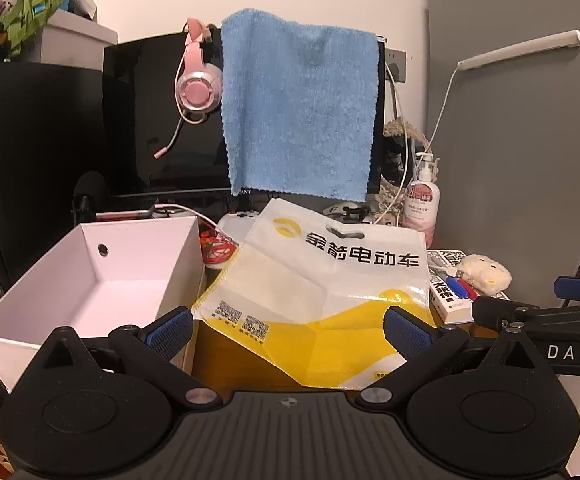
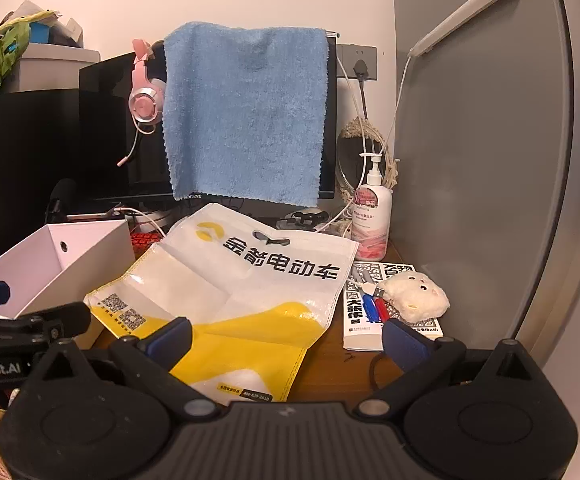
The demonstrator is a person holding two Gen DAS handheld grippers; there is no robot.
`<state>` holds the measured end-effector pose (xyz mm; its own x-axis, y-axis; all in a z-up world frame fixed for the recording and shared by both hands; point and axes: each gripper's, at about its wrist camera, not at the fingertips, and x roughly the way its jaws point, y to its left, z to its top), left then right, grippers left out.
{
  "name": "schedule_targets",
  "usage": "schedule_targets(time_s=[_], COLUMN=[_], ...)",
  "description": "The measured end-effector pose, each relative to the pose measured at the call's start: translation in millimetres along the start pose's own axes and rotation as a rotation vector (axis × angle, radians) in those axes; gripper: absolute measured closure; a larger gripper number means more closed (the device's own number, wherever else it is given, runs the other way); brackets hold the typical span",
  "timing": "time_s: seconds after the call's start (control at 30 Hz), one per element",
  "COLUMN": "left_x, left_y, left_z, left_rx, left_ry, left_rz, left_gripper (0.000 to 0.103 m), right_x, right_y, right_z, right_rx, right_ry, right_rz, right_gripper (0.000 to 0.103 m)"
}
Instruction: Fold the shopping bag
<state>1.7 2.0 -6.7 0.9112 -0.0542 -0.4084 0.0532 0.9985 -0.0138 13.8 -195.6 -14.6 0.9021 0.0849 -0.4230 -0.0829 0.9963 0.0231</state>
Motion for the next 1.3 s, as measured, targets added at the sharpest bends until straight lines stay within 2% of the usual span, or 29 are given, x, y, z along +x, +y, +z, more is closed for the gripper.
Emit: schedule_targets(time_s=[0.17, 0.3, 0.43, 0.6, 0.7, 0.8, 1.03, 1.2, 1.3], left_x=[3.1, 3.1, 0.8, 4.1, 7.2, 11.6, 20.0, 25.6, 27.6], left_y=[-0.3, -1.6, -0.1, -0.7, 1.5, 0.4, 7.5, 8.6, 7.1], left_z=[-0.9, -2.5, -3.5, -7.3, -8.9, -8.3, -12.4, -16.1, -17.5], left_rx=[-0.005, 0.007, -0.004, -0.009, -0.034, -0.017, -0.089, -0.085, -0.064], left_ry=[0.012, -0.005, -0.029, -0.036, -0.023, -0.005, 0.023, 0.008, -0.009], left_rz=[0.005, 0.024, 0.004, 0.032, 0.039, 0.061, 0.051, 0.116, 0.139], left_gripper=[0.000, 0.000, 0.001, 0.001, 0.001, 0.001, 0.001, 0.000, 0.000], right_x=[0.9, 2.3, 3.5, 6.2, 8.5, 11.5, 17.7, 19.4, 20.1], right_y=[1.7, 2.2, 2.0, 0.0, 0.2, 2.8, -0.3, -3.4, 0.7], right_z=[-2.1, -2.0, -2.8, -5.1, -7.2, -9.7, -13.6, -16.3, -19.1], right_rx=[-0.004, -0.001, 0.001, 0.003, -0.002, -0.019, 0.003, 0.012, -0.015], right_ry=[0.000, 0.005, 0.005, 0.007, 0.008, 0.006, 0.012, 0.001, -0.021], right_rz=[-0.002, -0.001, -0.009, -0.011, -0.015, -0.032, -0.025, -0.032, -0.070], right_gripper=[0.001, 0.001, 0.001, 0.001, 0.001, 0.001, 0.001, 0.001, 0.001])
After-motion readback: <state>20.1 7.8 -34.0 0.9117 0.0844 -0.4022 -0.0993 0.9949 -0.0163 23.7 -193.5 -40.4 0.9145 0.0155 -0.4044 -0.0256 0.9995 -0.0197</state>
